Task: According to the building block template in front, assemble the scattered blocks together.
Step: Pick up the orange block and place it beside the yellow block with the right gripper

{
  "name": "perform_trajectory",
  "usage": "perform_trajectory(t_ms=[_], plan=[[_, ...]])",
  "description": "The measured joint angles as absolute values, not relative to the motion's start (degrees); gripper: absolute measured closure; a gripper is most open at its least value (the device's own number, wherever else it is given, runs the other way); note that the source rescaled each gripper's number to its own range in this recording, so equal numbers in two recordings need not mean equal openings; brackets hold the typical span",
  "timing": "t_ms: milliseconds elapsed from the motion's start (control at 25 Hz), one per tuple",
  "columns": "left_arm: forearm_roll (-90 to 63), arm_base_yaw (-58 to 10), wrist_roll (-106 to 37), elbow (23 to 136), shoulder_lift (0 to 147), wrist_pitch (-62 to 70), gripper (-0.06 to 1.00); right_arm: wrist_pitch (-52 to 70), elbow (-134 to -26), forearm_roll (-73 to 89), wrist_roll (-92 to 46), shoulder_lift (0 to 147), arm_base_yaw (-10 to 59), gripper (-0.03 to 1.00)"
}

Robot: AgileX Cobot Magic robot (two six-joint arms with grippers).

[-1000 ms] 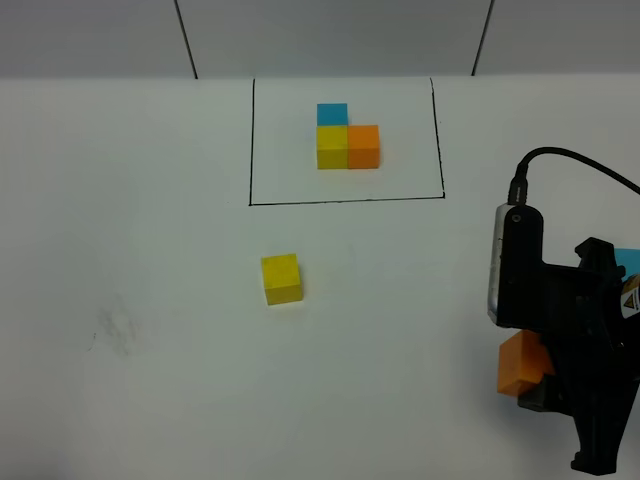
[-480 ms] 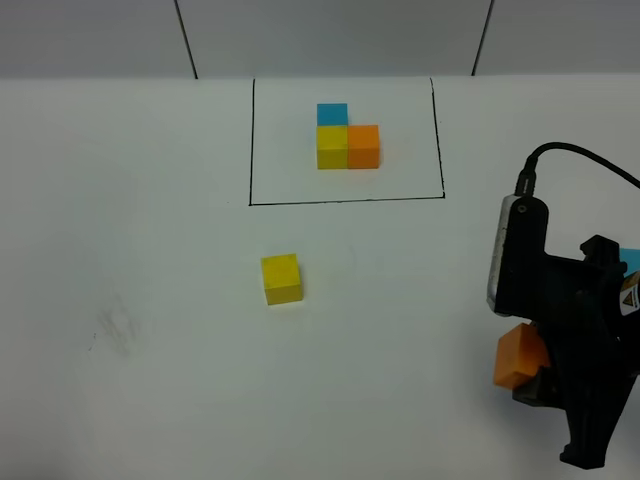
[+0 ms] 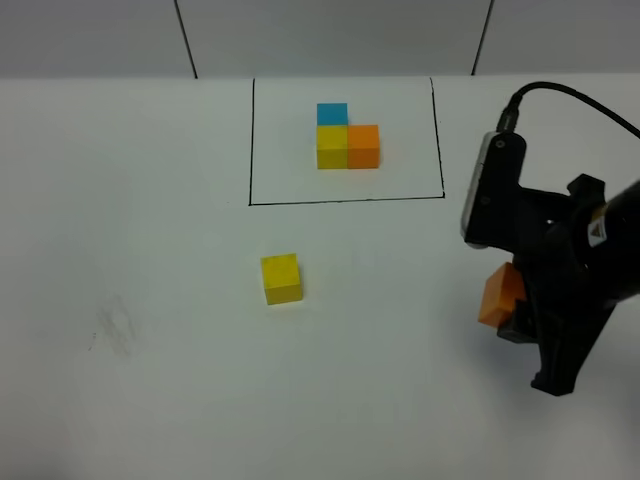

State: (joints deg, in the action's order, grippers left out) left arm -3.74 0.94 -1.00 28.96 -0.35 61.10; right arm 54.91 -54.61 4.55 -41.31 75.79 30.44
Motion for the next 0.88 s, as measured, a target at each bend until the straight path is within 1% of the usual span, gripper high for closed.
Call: perform_trajectory(t_ms=[200,560,880], plan=[[-3.7,0.9,-1.0,29.0,-0.4,61.1,0.94,55.3,-60.8,4.2,-46.5,84.3,30.8,0.51],[-3.7,0.9,-1.0,29.0,-0.4,61.1,0.94,55.2,-69.3,4.1,-53.8,96.8,34.3,0.51],[-3.7,0.9,-1.0,29.0,-0.4,61.1,0.94,54.9,-77.5,4.2,-57.1,105.8,37.2,0.51]])
